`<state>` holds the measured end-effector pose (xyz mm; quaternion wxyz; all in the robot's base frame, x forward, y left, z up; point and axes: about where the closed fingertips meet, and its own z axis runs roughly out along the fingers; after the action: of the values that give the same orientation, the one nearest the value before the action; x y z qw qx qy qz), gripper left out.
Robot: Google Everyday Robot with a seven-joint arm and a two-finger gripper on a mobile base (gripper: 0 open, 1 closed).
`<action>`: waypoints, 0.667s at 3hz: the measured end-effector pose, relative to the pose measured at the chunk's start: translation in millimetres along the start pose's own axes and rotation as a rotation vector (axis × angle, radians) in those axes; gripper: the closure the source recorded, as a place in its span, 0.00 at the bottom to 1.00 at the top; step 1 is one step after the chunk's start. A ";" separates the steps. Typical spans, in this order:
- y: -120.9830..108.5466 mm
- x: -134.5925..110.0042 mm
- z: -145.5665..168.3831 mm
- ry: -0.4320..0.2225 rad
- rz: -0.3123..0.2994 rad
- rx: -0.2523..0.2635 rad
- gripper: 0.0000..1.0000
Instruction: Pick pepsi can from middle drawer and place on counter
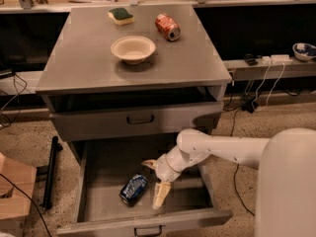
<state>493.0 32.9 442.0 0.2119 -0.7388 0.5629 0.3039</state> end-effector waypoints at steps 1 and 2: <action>-11.1 1.9 23.0 -0.023 -0.020 0.038 0.00; -18.8 -2.3 48.3 -0.034 -0.031 0.049 0.00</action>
Offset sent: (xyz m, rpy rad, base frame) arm 0.0116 0.0660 -0.0514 0.0630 -0.0640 -0.0133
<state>500.4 71.3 408.0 0.2444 -0.7369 0.5548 0.2993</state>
